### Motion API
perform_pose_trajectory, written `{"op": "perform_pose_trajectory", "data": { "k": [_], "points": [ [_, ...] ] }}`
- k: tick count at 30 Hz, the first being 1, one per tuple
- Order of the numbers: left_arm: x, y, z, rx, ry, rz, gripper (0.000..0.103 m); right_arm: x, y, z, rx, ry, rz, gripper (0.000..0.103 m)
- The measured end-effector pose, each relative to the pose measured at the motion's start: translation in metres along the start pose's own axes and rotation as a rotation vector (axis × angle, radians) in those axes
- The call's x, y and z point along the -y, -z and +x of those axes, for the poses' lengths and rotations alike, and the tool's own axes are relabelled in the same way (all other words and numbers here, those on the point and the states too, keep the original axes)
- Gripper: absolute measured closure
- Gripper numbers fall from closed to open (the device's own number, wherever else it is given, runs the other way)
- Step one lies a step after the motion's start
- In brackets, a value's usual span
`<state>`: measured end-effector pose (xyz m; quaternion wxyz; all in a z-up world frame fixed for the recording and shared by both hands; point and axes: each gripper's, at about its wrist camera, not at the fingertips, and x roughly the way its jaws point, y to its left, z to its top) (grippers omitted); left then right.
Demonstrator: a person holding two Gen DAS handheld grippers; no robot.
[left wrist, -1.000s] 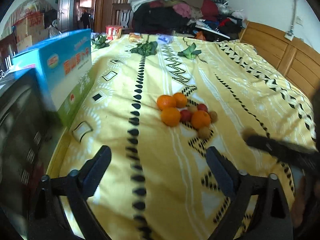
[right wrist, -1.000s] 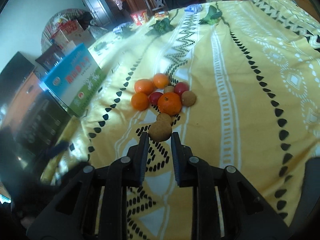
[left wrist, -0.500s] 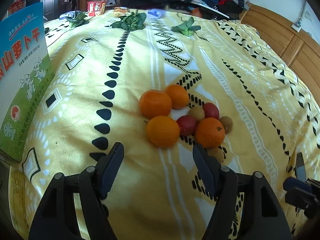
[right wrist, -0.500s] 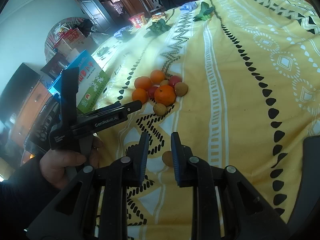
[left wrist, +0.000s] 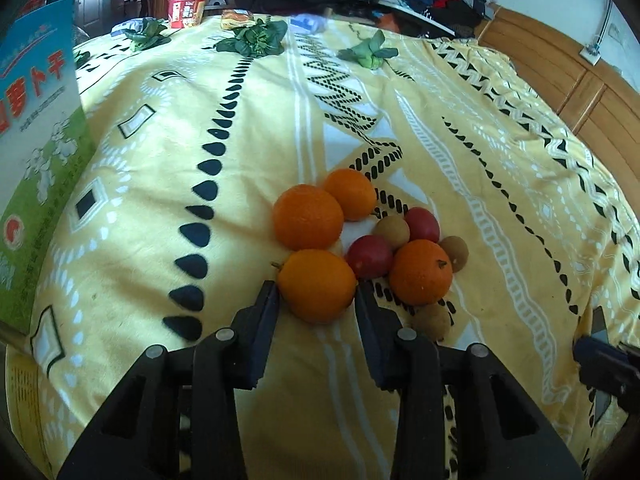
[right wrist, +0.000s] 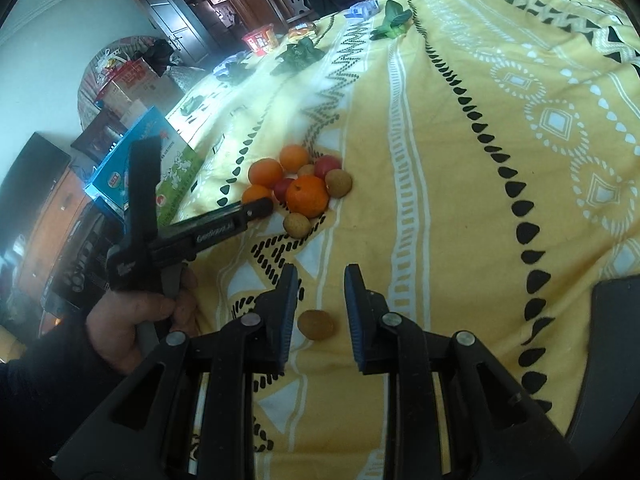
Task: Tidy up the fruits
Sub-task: 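Close the left tool on the large orange while the right tool grasps the brown kiwi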
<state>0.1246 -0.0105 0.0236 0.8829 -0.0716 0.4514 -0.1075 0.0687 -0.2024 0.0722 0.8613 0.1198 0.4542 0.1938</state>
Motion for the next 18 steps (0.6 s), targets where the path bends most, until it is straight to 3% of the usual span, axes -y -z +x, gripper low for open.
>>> {"op": "perform_pose_trajectory", "data": {
  "k": [7,10,14,18],
  "points": [
    [-0.023,0.021,-0.042,0.041,0.008,-0.063,0.063,-0.01,-0.018,0.036,-0.053,0.01,-0.05,0.077],
    [-0.028,0.026,-0.052,0.048,0.011,-0.078,0.063,-0.007,-0.025,0.051,-0.061,-0.001,-0.008,0.058],
    [-0.031,0.029,-0.06,0.061,0.011,-0.079,0.063,-0.007,-0.028,0.046,-0.033,0.014,0.009,0.056],
    [-0.033,0.03,-0.067,0.089,0.031,-0.098,0.063,-0.019,-0.024,0.046,-0.052,0.039,-0.084,0.055]
  ]
}}
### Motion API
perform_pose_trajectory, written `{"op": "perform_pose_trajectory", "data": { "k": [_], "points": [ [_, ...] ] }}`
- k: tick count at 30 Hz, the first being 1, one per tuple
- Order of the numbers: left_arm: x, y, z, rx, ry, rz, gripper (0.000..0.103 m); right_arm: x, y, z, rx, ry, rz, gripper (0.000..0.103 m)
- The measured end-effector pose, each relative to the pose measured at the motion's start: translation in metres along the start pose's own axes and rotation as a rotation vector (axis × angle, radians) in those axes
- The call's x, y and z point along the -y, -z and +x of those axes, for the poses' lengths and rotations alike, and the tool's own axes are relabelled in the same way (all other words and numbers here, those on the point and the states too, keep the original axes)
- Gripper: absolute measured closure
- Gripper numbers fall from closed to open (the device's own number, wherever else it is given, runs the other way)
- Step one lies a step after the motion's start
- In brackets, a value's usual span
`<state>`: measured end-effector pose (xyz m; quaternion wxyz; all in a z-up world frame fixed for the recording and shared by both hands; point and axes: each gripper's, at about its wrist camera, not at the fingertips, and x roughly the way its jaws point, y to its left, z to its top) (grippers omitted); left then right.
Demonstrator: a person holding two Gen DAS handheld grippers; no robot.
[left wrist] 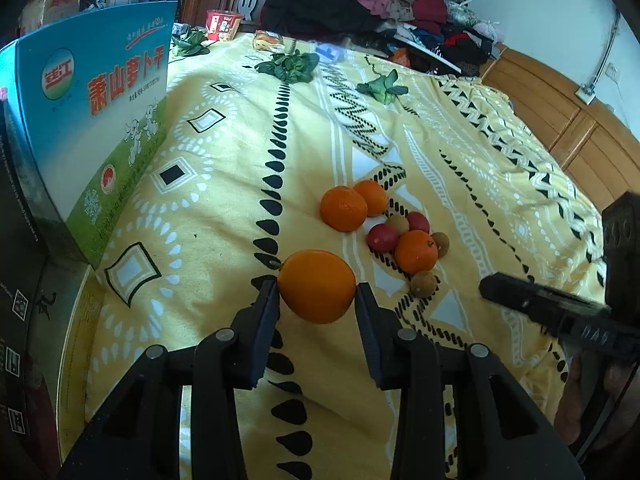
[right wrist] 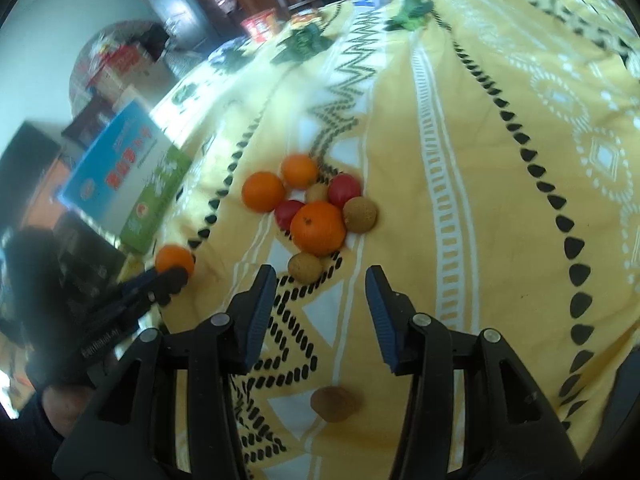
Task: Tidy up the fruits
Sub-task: 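Close the left tool on the large orange while the right tool grasps the brown kiwi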
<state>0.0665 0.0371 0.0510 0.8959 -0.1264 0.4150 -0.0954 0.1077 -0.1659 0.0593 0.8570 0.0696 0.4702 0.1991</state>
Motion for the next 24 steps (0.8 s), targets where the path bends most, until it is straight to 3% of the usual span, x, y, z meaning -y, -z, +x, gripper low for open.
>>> {"op": "perform_pose_trajectory", "data": {
  "k": [5,10,17,24],
  "points": [
    [0.0,0.002,-0.008,0.005,0.008,-0.001,0.063,-0.004,0.01,-0.003,-0.034,0.015,-0.045,0.056],
    [0.003,0.008,-0.011,0.0,0.025,-0.004,0.063,-0.007,0.044,-0.02,-0.043,0.071,-0.085,0.056],
    [0.013,0.016,-0.017,-0.011,0.028,0.013,0.063,-0.006,0.064,-0.01,-0.077,0.09,-0.084,0.058],
    [0.015,0.015,-0.035,0.004,0.025,0.016,0.063,-0.009,0.063,0.0,-0.078,0.149,-0.088,0.077]
  ]
}}
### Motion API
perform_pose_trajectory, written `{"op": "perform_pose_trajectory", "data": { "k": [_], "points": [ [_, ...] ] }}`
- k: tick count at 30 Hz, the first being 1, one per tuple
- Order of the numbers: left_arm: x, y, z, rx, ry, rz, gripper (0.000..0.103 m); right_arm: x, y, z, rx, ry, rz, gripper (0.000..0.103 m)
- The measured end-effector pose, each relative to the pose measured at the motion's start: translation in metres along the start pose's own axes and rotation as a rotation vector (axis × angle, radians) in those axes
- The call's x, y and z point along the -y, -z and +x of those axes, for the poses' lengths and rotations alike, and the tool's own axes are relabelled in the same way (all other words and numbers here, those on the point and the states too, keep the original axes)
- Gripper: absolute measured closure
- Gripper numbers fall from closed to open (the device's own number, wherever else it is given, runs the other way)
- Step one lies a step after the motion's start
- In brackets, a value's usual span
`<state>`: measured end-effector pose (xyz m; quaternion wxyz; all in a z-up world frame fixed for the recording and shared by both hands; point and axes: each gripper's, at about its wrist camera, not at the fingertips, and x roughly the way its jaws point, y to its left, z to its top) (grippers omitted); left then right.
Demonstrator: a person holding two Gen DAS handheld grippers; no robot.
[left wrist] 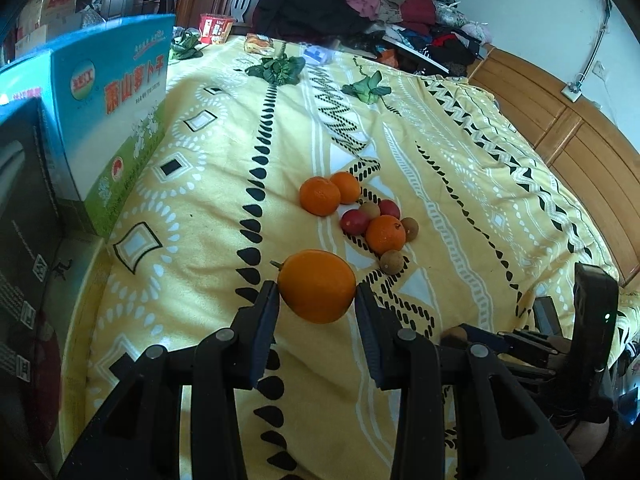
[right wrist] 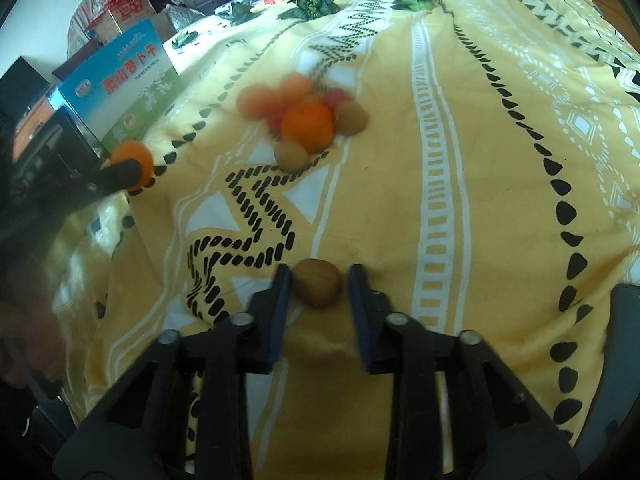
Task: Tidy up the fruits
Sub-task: 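Close the left tool on the large orange while the right tool grasps the brown kiwi, then carry the orange and kiwi over the steel bowl and open both tools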
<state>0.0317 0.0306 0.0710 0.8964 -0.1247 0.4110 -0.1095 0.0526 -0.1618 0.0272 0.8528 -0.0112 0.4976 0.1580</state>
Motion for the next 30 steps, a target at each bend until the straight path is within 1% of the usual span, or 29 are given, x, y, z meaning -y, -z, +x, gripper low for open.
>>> {"op": "perform_pose_trajectory", "data": {
  "k": [3,6,8,10,12,15,17,21,23,25,27,30],
  "points": [
    [-0.003,-0.003,-0.017,0.024,-0.003,-0.003,0.063,-0.006,0.001,-0.008,0.012,0.017,0.003,0.077],
    [-0.011,-0.009,-0.044,0.068,-0.008,-0.019,0.063,-0.019,-0.007,-0.026,0.058,0.004,-0.001,0.077],
    [-0.02,-0.012,-0.065,0.106,-0.021,-0.035,0.063,-0.034,-0.016,-0.039,0.09,-0.018,-0.02,0.077],
    [-0.032,-0.017,-0.094,0.156,-0.052,-0.05,0.063,-0.058,-0.03,-0.052,0.129,-0.044,-0.055,0.077],
    [-0.048,-0.021,-0.12,0.199,-0.082,-0.07,0.063,-0.087,-0.044,-0.064,0.164,-0.088,-0.093,0.077],
    [-0.081,-0.021,-0.165,0.266,-0.159,-0.112,0.063,-0.136,-0.06,-0.077,0.202,-0.159,-0.157,0.077],
    [-0.108,-0.017,-0.193,0.302,-0.196,-0.161,0.063,-0.175,-0.069,-0.082,0.209,-0.214,-0.208,0.077],
    [-0.168,-0.004,-0.251,0.372,-0.294,-0.259,0.063,-0.249,-0.078,-0.088,0.211,-0.322,-0.301,0.077],
    [-0.194,0.006,-0.273,0.397,-0.333,-0.301,0.063,-0.284,-0.079,-0.088,0.201,-0.378,-0.333,0.077],
    [-0.223,0.02,-0.292,0.406,-0.376,-0.352,0.063,-0.322,-0.076,-0.084,0.173,-0.438,-0.373,0.077],
    [-0.251,0.039,-0.306,0.404,-0.412,-0.417,0.063,-0.354,-0.072,-0.076,0.138,-0.482,-0.414,0.077],
    [-0.279,0.064,-0.316,0.387,-0.452,-0.485,0.063,-0.4,-0.059,-0.063,0.081,-0.534,-0.469,0.077]
  ]
}}
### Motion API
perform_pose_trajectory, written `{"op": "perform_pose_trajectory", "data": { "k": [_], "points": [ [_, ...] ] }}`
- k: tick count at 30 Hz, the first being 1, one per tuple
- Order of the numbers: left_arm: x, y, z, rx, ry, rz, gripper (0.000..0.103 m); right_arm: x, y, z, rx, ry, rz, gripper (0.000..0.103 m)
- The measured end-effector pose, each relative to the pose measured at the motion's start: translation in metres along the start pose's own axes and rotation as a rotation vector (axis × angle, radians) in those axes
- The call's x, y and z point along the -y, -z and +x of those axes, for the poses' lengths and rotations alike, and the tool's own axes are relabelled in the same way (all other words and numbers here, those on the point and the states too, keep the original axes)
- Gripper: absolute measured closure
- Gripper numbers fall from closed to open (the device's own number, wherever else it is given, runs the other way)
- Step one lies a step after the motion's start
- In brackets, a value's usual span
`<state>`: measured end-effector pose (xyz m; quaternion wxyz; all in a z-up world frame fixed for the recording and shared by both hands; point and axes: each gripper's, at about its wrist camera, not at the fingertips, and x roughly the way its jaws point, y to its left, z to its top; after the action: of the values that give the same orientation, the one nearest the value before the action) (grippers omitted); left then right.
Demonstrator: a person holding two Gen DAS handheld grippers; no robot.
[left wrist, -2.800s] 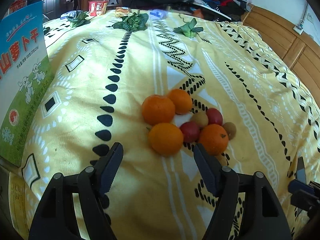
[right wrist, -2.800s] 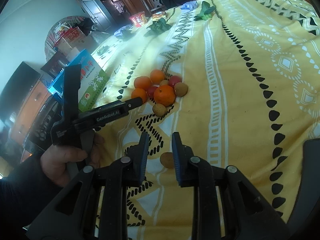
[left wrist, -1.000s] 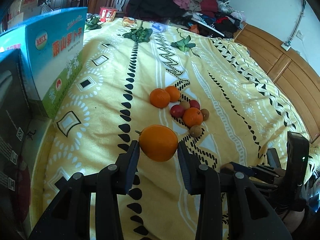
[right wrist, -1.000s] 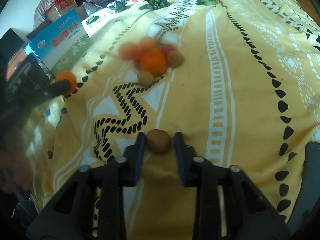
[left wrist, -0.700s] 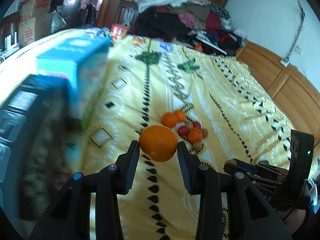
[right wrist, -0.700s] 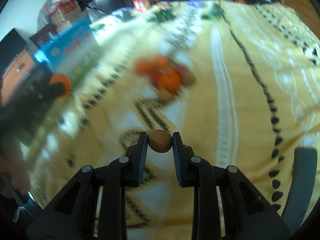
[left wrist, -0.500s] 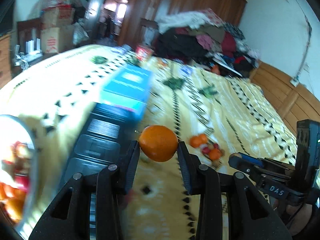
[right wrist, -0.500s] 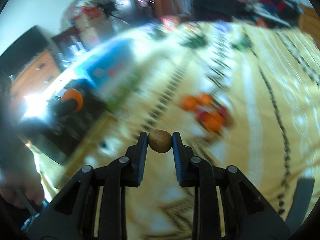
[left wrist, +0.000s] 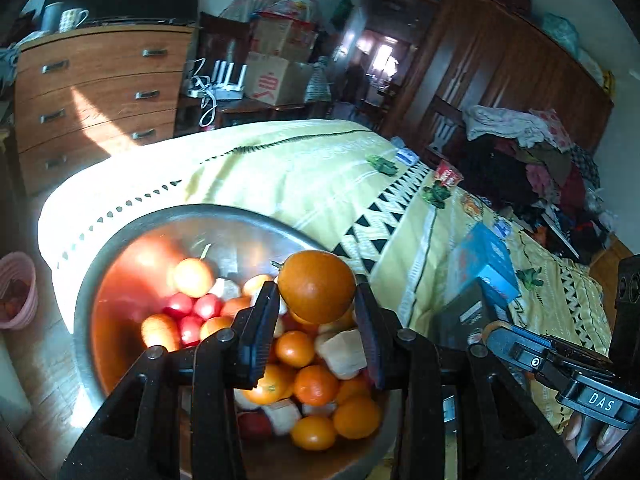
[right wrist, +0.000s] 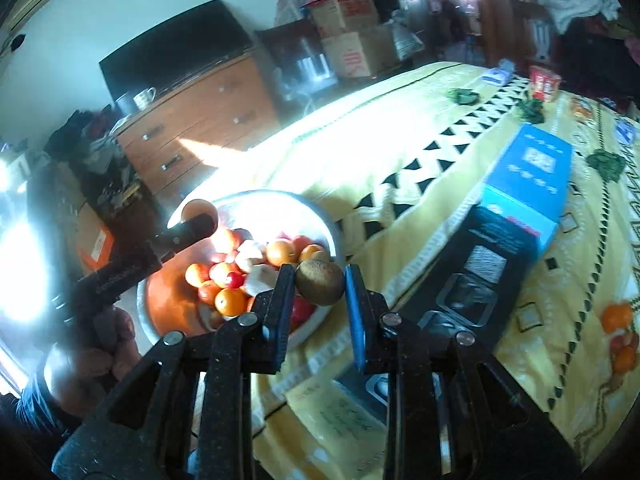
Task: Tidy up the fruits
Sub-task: 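Carry the orange and kiwi over the steel bowl and open both tools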
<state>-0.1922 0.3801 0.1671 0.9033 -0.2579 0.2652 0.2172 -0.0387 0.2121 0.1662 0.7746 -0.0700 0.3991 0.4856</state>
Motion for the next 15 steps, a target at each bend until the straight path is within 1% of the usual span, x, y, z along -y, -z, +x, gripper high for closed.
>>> {"op": "perform_pose_trajectory", "data": {
  "k": [2,6,7,11,15],
  "points": [
    [-0.018,0.008,0.0,-0.013,-0.025,-0.023,0.063,-0.018,0.001,0.021,-0.039,-0.034,-0.011,0.077],
    [-0.044,0.017,-0.004,-0.022,-0.056,-0.04,0.063,-0.045,0.008,0.053,-0.102,-0.061,-0.043,0.077],
    [-0.05,0.019,-0.008,-0.024,-0.06,-0.043,0.063,-0.05,0.007,0.057,-0.114,-0.06,-0.053,0.077],
    [-0.06,0.023,-0.001,-0.048,-0.072,-0.053,0.063,-0.067,0.008,0.071,-0.152,-0.029,-0.101,0.077],
    [-0.062,0.023,-0.003,-0.042,-0.073,-0.035,0.063,-0.073,0.01,0.081,-0.175,-0.008,-0.125,0.077]
  ]
}}
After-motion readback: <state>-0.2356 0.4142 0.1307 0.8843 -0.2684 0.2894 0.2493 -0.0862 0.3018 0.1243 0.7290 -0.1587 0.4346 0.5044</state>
